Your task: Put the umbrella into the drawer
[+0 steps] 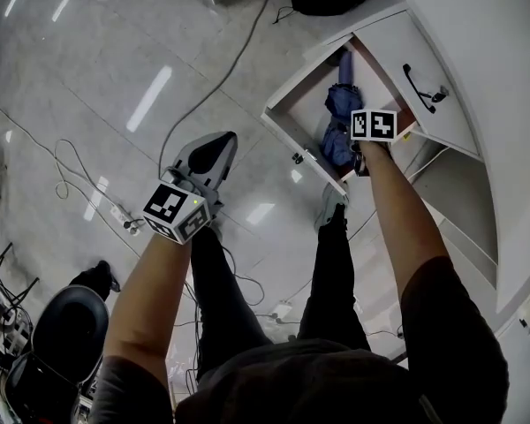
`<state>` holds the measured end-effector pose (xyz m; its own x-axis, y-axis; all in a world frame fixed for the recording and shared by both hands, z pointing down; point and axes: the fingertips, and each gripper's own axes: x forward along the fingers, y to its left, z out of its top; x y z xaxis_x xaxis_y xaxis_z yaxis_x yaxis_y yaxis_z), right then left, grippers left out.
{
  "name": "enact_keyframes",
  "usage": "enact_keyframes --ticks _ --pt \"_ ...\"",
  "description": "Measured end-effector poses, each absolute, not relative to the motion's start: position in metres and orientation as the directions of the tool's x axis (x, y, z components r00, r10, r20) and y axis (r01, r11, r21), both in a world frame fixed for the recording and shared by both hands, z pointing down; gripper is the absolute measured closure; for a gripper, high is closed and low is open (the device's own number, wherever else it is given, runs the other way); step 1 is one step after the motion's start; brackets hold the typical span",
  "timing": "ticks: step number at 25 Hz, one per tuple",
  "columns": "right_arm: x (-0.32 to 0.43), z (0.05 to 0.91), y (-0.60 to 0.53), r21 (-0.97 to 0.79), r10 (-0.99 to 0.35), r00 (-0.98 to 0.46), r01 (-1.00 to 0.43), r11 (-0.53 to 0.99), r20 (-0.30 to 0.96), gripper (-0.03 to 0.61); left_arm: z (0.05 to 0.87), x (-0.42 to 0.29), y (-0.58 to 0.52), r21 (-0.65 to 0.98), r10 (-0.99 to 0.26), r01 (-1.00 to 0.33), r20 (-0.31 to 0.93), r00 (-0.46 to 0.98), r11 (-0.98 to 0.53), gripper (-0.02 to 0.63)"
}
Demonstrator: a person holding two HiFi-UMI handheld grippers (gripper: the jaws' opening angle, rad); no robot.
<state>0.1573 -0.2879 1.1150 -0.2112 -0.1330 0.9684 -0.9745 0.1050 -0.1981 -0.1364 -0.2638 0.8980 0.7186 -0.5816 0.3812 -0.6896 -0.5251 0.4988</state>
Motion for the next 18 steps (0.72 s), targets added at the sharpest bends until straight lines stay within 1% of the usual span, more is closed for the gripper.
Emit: enact_keyframes --ticks 7,13,18 --pt "0.163 1.064 -0.278 -0.192 -0.17 -0.207 -0.976 0.101 0.963 0.215 0.849 -0.122 -0.262 0.476 -0.567 -0.675 0.372 0.735 -0.564 0.614" --pt "0.157 0.993 -0.255 -0.182 -0.181 -0.215 -0.966 0.183 0.96 0.215 0.779 -0.109 -0.249 0.448 -0.557 -0.663 0.361 0.748 -0.6 0.614" --pt "0.15 0.927 -0.246 -0.204 -0.201 -0.253 -0.95 0.236 0.946 0.215 0.719 -0.103 -0.238 0.42 -0.568 -0.667 0.352 0.744 -0.615 0.614"
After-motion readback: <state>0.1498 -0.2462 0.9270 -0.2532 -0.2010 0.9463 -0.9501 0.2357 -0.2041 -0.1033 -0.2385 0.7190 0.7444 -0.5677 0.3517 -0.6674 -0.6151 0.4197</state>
